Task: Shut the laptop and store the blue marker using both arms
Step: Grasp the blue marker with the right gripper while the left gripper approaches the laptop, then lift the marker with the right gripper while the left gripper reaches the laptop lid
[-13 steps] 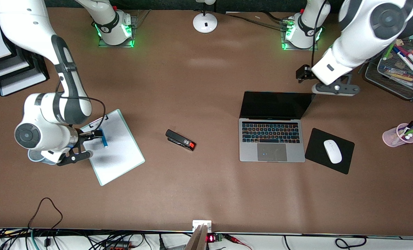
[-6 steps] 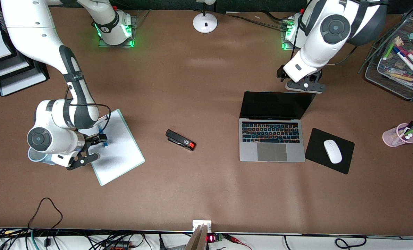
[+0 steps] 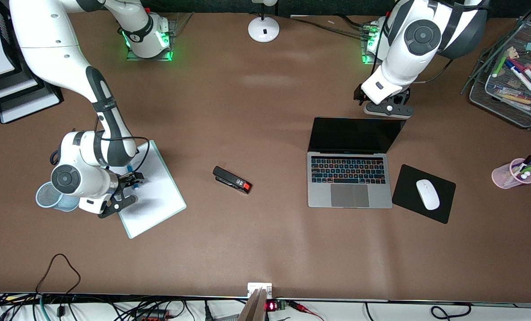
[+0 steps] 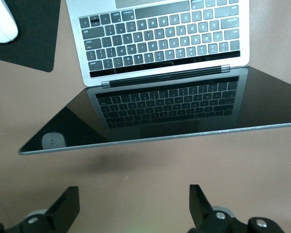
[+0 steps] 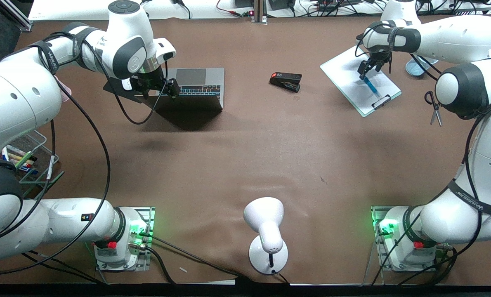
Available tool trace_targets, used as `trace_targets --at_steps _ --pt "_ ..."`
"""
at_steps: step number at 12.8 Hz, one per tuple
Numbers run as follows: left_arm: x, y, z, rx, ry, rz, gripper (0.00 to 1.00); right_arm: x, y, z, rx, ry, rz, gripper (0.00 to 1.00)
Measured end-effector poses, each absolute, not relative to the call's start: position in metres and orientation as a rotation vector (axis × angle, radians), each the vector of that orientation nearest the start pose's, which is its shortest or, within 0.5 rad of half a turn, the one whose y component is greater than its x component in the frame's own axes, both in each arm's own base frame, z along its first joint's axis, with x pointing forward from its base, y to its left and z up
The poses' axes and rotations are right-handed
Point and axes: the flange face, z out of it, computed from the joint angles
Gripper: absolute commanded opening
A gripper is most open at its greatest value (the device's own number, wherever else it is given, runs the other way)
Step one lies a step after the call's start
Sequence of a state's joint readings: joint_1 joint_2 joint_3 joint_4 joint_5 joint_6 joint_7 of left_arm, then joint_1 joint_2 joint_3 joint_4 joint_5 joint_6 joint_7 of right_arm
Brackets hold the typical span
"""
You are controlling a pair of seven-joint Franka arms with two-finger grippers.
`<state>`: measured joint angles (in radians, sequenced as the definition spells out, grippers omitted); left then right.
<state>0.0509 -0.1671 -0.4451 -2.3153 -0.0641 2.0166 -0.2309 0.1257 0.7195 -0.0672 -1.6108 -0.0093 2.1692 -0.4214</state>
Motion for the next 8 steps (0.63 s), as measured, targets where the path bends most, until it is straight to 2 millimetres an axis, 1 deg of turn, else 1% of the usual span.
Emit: trace_targets --at_steps 1,4,8 --pt "0.431 -0.185 0.39 -3.07 0.184 0.204 1.0 0.674 0.046 0.193 -3.055 -0.782 0.263 0.59" --pt "0.43 -0.183 0.381 -3.079 0.178 0.168 1.0 0.674 0.047 0.193 -3.055 -0.785 0.263 0.59" --pt "0.432 -0.182 0.37 -3.089 0.16 0.151 1.0 0.673 0.046 0.191 -3.053 -0.785 0.27 0.54"
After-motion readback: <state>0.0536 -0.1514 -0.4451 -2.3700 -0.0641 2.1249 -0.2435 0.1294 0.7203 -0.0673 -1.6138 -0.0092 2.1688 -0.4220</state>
